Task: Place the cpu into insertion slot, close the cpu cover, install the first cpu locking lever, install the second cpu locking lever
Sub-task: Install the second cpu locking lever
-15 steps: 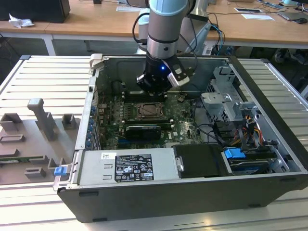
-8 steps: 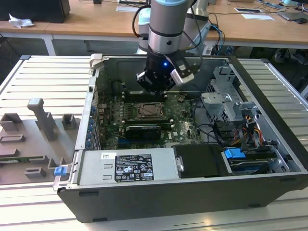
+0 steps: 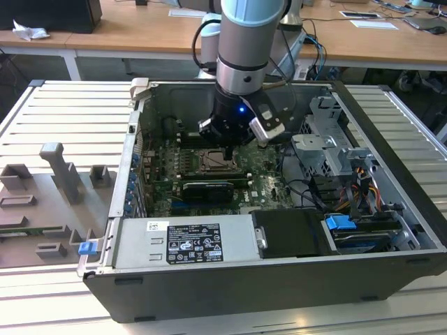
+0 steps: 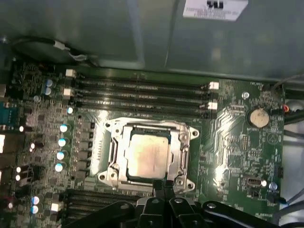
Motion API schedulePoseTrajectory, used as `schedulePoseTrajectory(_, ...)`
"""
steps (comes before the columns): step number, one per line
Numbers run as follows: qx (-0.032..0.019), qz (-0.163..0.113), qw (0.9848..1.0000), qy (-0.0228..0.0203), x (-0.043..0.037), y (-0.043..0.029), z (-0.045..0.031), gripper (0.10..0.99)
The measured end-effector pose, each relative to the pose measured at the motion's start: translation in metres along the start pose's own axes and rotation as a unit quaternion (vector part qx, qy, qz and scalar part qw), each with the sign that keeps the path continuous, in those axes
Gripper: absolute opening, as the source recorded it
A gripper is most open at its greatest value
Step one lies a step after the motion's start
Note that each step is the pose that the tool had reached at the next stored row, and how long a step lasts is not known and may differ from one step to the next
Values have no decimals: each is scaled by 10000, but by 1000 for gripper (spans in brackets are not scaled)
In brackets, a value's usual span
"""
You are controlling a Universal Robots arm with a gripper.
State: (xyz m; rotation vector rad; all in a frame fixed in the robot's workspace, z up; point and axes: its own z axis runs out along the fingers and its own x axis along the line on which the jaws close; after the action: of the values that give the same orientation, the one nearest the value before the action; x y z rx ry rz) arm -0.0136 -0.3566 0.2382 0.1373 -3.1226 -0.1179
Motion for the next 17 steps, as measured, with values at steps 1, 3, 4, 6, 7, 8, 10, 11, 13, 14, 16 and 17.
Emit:
schedulePoseTrajectory(1,-1,1,10000,5,2,-21,1,106)
schedulePoseTrajectory(3,-4,28,10000,24,5,-53,0,106)
schedulePoseTrajectory(4,-5,33,10000,27,6,-72,0,106)
schedulePoseTrajectory(6,-7,36,10000,27,27,-132,-2,106)
schedulePoseTrajectory(7,-9,36,10000,27,44,-140,-2,106)
schedulePoseTrajectory(8,-16,34,10000,27,85,-145,-2,106)
schedulePoseTrajectory(10,-37,34,10000,24,163,-146,-1,106)
schedulePoseTrajectory(11,-46,33,10000,24,208,-145,-1,106)
schedulePoseTrajectory(13,-75,33,10000,20,318,-138,22,106)
schedulePoseTrajectory(14,-86,33,10000,20,359,-137,47,106)
schedulePoseTrajectory(16,-127,32,9999,17,389,-142,101,106)
schedulePoseTrajectory(17,-147,32,9999,15,392,-145,121,106)
